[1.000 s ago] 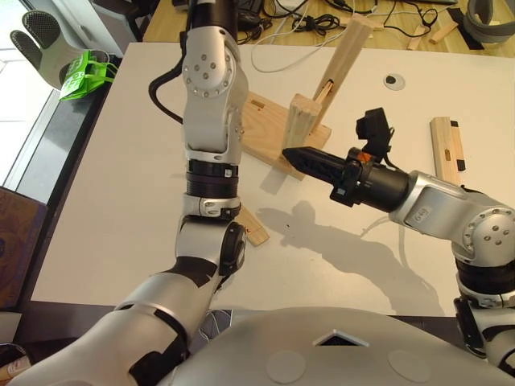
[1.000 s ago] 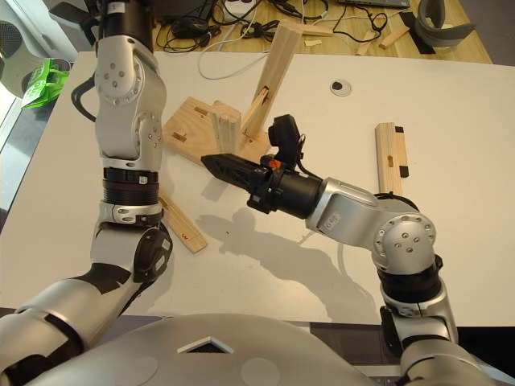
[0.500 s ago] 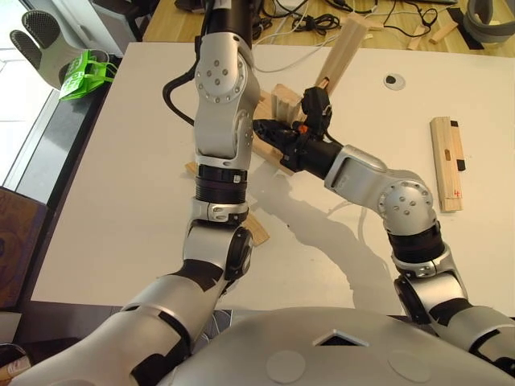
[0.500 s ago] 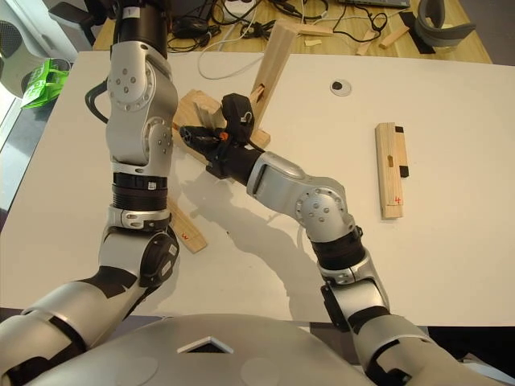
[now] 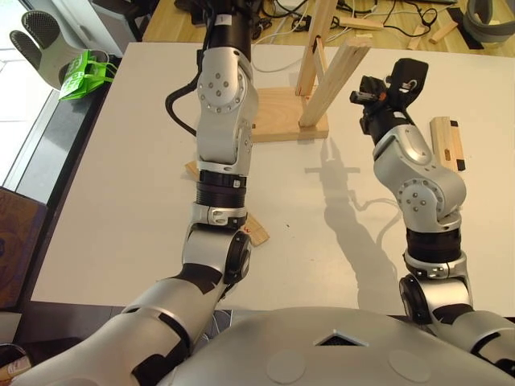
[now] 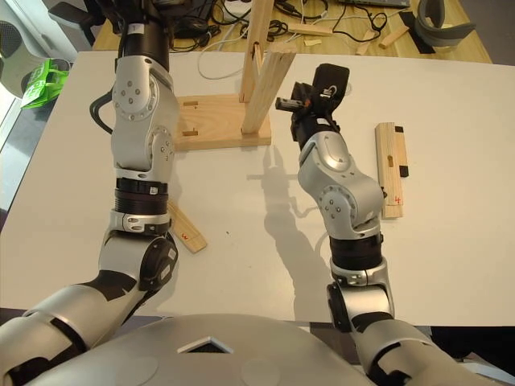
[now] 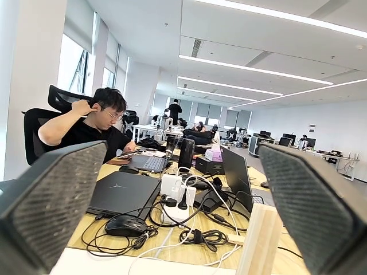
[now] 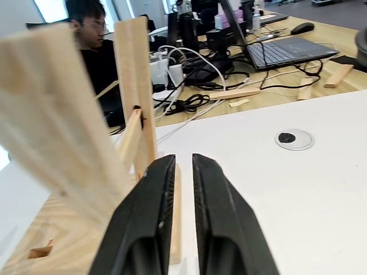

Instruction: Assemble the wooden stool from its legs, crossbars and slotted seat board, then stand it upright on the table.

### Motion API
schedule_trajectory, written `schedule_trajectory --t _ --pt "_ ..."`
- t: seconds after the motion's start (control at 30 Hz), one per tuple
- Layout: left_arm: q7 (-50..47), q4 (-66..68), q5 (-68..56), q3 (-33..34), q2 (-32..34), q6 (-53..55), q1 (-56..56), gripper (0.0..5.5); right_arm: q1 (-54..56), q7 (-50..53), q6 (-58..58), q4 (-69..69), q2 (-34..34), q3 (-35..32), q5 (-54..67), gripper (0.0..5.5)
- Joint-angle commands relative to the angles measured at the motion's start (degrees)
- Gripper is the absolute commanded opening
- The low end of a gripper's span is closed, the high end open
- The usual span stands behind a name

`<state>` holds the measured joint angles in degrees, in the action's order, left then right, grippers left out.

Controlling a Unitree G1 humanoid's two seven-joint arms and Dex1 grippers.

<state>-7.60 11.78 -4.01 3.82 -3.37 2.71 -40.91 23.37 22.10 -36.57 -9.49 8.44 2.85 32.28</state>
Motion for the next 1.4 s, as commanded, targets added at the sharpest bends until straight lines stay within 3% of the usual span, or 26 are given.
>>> schedule_trajectory --t 0.03,0.17,0.27,0.5,0.63,0.8,0.9,1.1,1.27,1.4 --pt "0.6 0.5 0.6 -0.5 0.2 -0.5 0.1 4.85 4.1 -5.1 -2.1 1.3 -1.7 -3.0 2.1 0.56" --pt "1.0 1.6 1.1 -0.6 0.6 -1.7 1.6 4.85 -1.0 -3.4 -13.1 -10.5 -5.3 -2.5 7.3 0.56" --pt "1.2 1.9 1.4 -0.9 0.6 -2.4 3.2 4.85 -2.9 -2.0 -20.7 -16.8 -3.2 -3.0 6.5 0.56" --pt "1.3 3.0 1.7 -0.9 0.5 -3.4 3.4 4.85 0.3 -9.4 -28.7 -18.7 -3.2 -3.4 10.9 0.56" --pt "1.3 3.3 1.6 -0.7 0.7 -3.9 3.3 4.85 4.6 -13.4 -29.5 -16.8 -6.8 -5.8 15.9 0.56" --pt "1.1 3.8 1.6 -0.9 0.1 -4.9 2.5 4.85 13.0 -20.1 -21.0 -2.3 -12.4 -3.6 12.7 0.56" --pt "1.2 4.2 1.5 -0.8 0.2 -5.3 2.1 4.85 17.2 -31.1 -16.0 12.8 -15.1 -7.2 15.8 0.56" --pt "1.0 5.1 1.4 -1.2 -0.8 -6.1 1.6 4.85 25.8 -46.7 3.2 36.4 -13.3 -8.6 7.0 0.56" --pt "1.1 3.8 1.5 -1.7 -1.6 -5.6 2.9 4.85 29.9 -51.4 18.6 52.3 -12.7 -6.8 -3.0 0.56" --pt "1.3 3.9 1.4 -2.0 -1.8 -5.2 3.3 4.85 29.6 -44.9 30.9 59.2 -12.5 -2.3 -15.1 0.56"
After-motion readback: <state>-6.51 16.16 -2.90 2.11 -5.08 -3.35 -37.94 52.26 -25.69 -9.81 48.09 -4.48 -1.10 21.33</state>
